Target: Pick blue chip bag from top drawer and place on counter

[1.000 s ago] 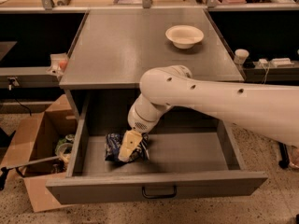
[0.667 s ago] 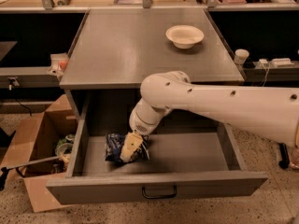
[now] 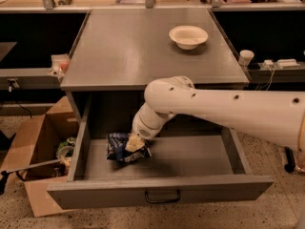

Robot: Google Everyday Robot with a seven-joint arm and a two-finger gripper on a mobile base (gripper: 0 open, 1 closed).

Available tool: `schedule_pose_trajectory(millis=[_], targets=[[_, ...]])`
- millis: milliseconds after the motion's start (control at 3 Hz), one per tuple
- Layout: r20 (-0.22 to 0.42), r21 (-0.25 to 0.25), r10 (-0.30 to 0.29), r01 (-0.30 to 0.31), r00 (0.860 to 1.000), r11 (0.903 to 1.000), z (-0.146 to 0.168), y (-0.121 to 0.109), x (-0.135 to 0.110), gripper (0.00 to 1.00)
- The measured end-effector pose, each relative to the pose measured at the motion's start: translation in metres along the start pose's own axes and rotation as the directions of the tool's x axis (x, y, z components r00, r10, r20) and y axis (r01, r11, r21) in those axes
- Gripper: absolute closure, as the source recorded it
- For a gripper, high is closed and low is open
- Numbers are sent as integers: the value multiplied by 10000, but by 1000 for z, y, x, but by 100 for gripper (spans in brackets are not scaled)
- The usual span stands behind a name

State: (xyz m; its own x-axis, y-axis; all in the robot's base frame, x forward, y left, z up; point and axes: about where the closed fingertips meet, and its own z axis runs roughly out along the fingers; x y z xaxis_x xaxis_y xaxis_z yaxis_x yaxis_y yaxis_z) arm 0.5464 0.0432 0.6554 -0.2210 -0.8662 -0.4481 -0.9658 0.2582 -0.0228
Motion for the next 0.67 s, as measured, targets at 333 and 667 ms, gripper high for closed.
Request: schedule_pose_trajectory(millis=[333,667], targets=[[468,343,-18,2,9989,9994,-18,0,-5,77],[1850,1756,-795,467,9795,9834,-103,1,-30,100]])
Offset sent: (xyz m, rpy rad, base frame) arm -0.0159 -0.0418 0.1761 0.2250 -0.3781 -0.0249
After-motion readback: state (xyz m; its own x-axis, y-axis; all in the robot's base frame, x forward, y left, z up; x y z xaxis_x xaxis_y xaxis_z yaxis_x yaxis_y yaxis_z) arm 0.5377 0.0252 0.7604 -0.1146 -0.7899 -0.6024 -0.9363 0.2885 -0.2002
